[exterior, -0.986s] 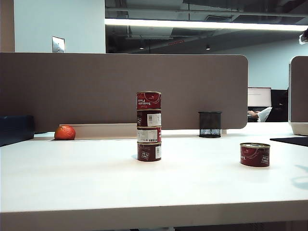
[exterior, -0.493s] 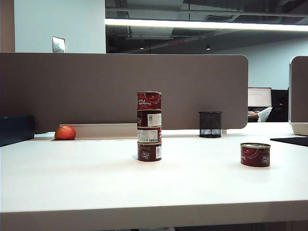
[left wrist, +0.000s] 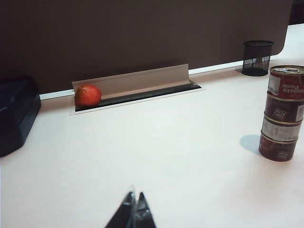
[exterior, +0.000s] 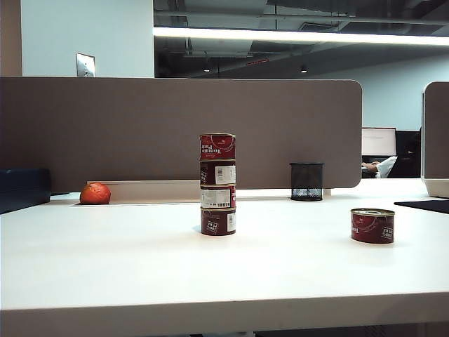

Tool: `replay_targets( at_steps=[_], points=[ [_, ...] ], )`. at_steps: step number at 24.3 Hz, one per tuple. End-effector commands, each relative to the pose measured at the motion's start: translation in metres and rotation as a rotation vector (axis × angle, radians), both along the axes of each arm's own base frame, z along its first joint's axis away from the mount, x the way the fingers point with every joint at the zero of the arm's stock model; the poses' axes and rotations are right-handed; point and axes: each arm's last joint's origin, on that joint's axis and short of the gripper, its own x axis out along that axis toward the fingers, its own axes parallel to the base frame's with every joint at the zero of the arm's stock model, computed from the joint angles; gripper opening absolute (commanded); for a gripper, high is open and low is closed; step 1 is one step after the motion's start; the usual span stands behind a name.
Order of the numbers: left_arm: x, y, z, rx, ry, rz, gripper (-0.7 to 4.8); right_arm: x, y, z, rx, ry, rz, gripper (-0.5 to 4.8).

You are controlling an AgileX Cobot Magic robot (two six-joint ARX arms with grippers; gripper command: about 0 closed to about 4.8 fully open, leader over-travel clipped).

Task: Take a can of tomato sauce from the stacked ones and place it on the table.

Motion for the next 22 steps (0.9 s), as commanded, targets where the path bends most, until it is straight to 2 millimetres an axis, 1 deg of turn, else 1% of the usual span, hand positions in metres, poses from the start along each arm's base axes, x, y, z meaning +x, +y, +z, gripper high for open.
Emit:
replay_targets(
  at_steps=[1,7,16,18,22],
  points=[
    [0.000,0.000,0.002,0.003,-0.013,-0.003,-0.06,-0.003,-0.001,-0.007,0.002,-0.035,-0.020,-0.09],
    [0.000,0.000,0.002,0.006,-0.013,-0.003,-0.06,-0.001,-0.001,-0.024,-0.006,-0.025,-0.022,-0.09],
    [0.000,0.000,0.002,0.006,-0.013,-0.003,-0.06,0.001,-0.001,-0.030,-0.038,-0.064,-0.027,-0.09],
    [0.000,0.000,0.002,0.006,-0.013,-0.003,-0.06,0.003,-0.001,-0.035,-0.053,-0.072,-0.028,-0.09],
    [0.000,0.000,0.002,0.005,-0.012,-0.003,-0.06,0.003,-0.001,-0.034,-0.071,-0.080,-0.051,-0.08]
  ],
)
